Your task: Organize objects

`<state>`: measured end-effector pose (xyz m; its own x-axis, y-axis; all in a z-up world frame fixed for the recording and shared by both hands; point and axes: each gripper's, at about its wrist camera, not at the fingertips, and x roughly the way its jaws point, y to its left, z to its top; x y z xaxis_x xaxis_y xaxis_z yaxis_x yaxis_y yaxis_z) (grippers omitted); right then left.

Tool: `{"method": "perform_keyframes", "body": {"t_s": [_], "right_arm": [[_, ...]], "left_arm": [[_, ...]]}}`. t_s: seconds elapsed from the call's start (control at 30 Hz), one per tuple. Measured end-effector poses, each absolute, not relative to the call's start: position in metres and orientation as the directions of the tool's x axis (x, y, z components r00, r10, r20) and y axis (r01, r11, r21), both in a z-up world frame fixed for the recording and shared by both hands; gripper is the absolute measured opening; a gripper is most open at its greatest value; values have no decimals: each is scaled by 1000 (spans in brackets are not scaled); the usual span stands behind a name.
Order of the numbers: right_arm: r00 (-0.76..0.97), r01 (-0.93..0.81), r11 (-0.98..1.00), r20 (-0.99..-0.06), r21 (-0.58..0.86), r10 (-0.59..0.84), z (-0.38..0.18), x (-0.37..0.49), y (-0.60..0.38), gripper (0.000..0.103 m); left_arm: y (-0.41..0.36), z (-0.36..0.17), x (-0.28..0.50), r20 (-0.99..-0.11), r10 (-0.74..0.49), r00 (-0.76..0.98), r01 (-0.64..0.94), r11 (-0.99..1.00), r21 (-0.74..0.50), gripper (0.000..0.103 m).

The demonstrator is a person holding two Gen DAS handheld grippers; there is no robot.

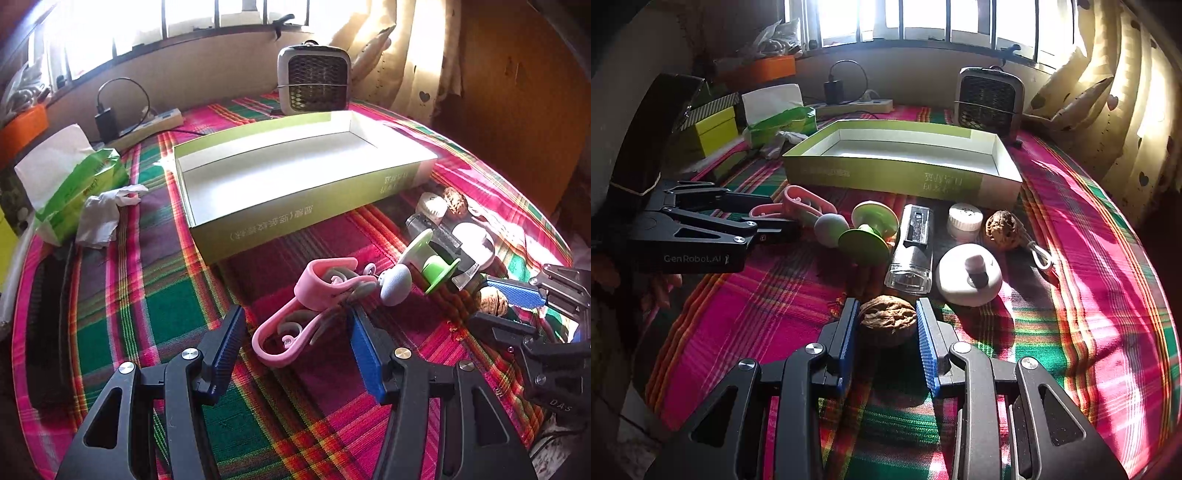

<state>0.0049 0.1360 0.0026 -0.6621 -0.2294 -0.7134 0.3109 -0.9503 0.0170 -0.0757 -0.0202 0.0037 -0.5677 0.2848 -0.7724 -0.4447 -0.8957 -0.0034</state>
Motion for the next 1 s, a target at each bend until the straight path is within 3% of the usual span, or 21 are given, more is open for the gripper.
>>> {"method": "perform_keyframes", "body": {"t_s": [0.1, 0.3, 0.4, 0.5, 1.0], "right_arm": [[-662, 311, -950, -713, 18, -230, 3, 5, 136, 32], [-664, 310, -950, -712, 15, -228, 3, 3, 135, 32], [-664, 311, -950, -712, 15, -228, 3, 3, 135, 32], [-664, 310, -951, -712, 16, -228, 3, 3, 135, 32], [-666, 313, -950, -710, 13, -229, 2, 3, 135, 32]], "left_arm": [[-20, 4, -76, -772, 284, -568, -442, -897, -6, 55], [-23, 5, -73, -770, 269, -578, -413, -911, -7, 42], [-24, 5, -69, -769, 259, -585, -402, -916, -3, 29], [-27, 5, -65, -768, 255, -588, -381, -924, -15, 23], [-29, 4, -60, -765, 234, -600, -321, -946, -38, 21]]}}
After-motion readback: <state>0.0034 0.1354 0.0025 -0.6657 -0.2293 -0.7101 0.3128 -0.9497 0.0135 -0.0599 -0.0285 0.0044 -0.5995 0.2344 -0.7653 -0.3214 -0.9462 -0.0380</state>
